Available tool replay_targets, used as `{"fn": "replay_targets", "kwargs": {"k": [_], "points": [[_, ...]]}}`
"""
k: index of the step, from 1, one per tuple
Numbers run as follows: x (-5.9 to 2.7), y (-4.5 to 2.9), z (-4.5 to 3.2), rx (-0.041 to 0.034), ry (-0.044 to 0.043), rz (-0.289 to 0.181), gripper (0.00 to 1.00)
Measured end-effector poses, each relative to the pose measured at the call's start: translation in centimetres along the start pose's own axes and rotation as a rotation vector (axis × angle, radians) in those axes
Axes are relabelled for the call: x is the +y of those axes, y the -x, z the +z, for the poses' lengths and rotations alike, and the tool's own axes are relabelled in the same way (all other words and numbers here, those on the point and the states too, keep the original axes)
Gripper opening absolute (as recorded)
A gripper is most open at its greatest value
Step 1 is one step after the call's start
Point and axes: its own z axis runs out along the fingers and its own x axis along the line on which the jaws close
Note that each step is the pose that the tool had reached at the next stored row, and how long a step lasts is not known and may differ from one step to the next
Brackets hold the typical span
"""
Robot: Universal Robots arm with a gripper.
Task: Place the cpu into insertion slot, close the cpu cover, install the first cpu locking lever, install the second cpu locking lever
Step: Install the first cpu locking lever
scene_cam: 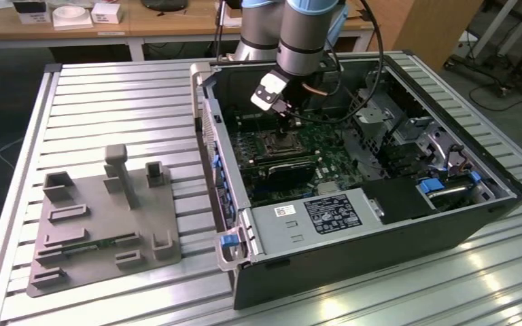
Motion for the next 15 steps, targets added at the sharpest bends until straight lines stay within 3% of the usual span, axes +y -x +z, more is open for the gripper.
{"fn": "replay_targets", "kwargs": {"k": [6,9,15], "points": [[0.0,0.0,0.0,0.0012,-0.0012,-0.05,0.1],[0.0,0.0,-0.08,0.0013,-0.0014,-0.054,0.1],[0.02,-0.02,-0.96,0.0014,-0.0013,-0.055,0.1]]}}
